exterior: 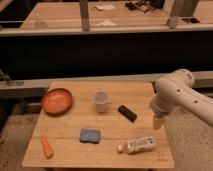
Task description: Place the bottle in the ceramic bowl
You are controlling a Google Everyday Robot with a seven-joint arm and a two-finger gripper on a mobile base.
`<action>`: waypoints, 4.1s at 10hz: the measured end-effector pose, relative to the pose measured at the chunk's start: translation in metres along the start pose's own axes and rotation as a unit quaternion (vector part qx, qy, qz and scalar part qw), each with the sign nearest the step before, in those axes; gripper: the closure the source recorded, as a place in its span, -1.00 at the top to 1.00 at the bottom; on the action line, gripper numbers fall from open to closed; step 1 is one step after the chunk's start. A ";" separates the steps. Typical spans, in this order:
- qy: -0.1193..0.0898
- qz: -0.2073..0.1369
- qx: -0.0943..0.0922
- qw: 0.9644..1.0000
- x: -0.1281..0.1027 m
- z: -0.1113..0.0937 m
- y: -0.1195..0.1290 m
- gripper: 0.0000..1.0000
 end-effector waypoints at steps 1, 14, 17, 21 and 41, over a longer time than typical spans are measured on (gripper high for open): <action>-0.003 -0.004 -0.003 1.000 -0.005 0.007 0.004 0.53; -0.039 -0.021 -0.022 0.999 -0.035 0.083 0.038 0.53; -0.044 -0.024 -0.026 0.998 -0.038 0.095 0.044 0.53; -0.055 -0.026 -0.027 0.998 -0.045 0.115 0.054 0.53; -0.059 -0.007 -0.019 0.998 -0.060 0.133 0.052 -0.53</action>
